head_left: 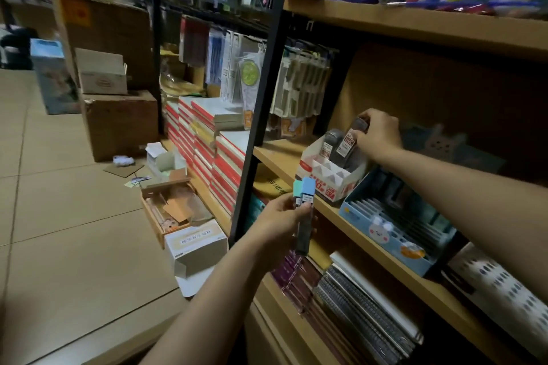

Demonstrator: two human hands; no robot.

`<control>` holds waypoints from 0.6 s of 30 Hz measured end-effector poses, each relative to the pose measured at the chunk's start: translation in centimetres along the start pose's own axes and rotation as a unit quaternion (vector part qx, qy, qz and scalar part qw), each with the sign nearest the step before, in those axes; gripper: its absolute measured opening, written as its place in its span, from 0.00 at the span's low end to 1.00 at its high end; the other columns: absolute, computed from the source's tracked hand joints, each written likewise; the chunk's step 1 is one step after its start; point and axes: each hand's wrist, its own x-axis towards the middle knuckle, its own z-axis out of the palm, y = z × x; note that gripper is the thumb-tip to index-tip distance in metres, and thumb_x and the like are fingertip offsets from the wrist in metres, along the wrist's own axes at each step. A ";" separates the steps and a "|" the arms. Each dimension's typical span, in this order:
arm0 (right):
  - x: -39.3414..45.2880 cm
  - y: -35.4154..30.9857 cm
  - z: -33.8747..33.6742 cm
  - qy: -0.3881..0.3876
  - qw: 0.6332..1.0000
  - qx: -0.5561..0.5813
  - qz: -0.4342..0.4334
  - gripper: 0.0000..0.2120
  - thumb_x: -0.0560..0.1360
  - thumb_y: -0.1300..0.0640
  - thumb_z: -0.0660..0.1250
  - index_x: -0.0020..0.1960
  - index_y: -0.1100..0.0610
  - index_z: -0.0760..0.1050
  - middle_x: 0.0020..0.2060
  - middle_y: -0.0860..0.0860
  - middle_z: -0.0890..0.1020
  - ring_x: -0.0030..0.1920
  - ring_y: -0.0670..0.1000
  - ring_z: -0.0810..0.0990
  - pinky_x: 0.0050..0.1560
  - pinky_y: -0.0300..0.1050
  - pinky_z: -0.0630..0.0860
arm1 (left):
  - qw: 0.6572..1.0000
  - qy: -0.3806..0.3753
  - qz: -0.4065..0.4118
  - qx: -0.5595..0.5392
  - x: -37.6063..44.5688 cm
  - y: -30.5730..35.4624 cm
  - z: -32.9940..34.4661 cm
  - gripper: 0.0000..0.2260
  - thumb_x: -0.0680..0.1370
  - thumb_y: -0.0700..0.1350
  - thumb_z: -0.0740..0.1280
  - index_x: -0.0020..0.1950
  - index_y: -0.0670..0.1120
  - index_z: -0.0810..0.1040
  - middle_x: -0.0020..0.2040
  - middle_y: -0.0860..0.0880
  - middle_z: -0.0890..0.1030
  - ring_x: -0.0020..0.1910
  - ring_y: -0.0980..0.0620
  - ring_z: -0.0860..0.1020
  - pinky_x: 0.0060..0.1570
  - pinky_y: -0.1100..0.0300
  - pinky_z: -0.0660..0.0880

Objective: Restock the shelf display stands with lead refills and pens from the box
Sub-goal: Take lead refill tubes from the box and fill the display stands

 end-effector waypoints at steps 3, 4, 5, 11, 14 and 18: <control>0.6 0.3 0.9 -0.006 1.000 -0.028 -0.003 0.12 0.76 0.62 0.69 0.59 0.61 0.77 0.55 0.59 0.80 0.49 0.53 0.76 0.46 0.44 0.73 | 1.000 0.010 -0.011 -0.011 0.4 -0.6 -0.3 0.14 0.80 0.42 0.65 0.66 0.47 0.73 0.53 0.44 0.79 0.50 0.47 0.79 0.57 0.48 0.78; 0.8 0.3 0.9 -0.010 0.999 -0.043 -0.010 0.11 0.76 0.61 0.70 0.58 0.61 0.77 0.54 0.59 0.80 0.49 0.54 0.77 0.46 0.46 0.74 | 1.000 0.011 -0.014 -0.014 0.6 -0.7 -0.4 0.14 0.80 0.42 0.65 0.66 0.47 0.73 0.52 0.43 0.79 0.49 0.48 0.80 0.56 0.49 0.78; 1.0 0.4 0.9 -0.016 0.998 -0.058 -0.018 0.11 0.76 0.61 0.70 0.58 0.61 0.78 0.54 0.59 0.80 0.51 0.56 0.78 0.47 0.47 0.75 | 1.000 0.013 -0.016 -0.016 0.8 -0.9 -0.5 0.13 0.80 0.42 0.65 0.65 0.48 0.73 0.52 0.43 0.79 0.49 0.48 0.80 0.56 0.49 0.79; 1.1 0.9 0.8 -0.048 0.992 -0.098 -0.058 0.12 0.75 0.59 0.71 0.58 0.60 0.80 0.54 0.58 0.80 0.53 0.57 0.78 0.52 0.53 0.78 | 1.000 0.004 -0.010 -0.028 1.6 -1.1 -0.2 0.14 0.79 0.42 0.66 0.65 0.49 0.74 0.52 0.44 0.79 0.50 0.48 0.80 0.51 0.53 0.80; 0.3 1.5 1.5 -0.054 0.986 -0.140 -0.076 0.11 0.74 0.59 0.72 0.56 0.57 0.81 0.53 0.56 0.76 0.53 0.57 0.76 0.50 0.51 0.76 | 1.000 -0.005 -0.011 -0.027 1.7 -1.1 0.2 0.14 0.79 0.41 0.66 0.64 0.49 0.73 0.53 0.44 0.79 0.51 0.48 0.80 0.50 0.54 0.80; -0.5 2.1 1.8 -0.040 0.983 -0.167 -0.057 0.16 0.72 0.57 0.74 0.59 0.55 0.79 0.56 0.56 0.76 0.57 0.59 0.76 0.54 0.57 0.76 | 1.000 -0.004 -0.007 -0.003 1.7 -1.5 0.6 0.14 0.79 0.42 0.66 0.64 0.50 0.74 0.52 0.45 0.80 0.53 0.47 0.79 0.58 0.48 0.77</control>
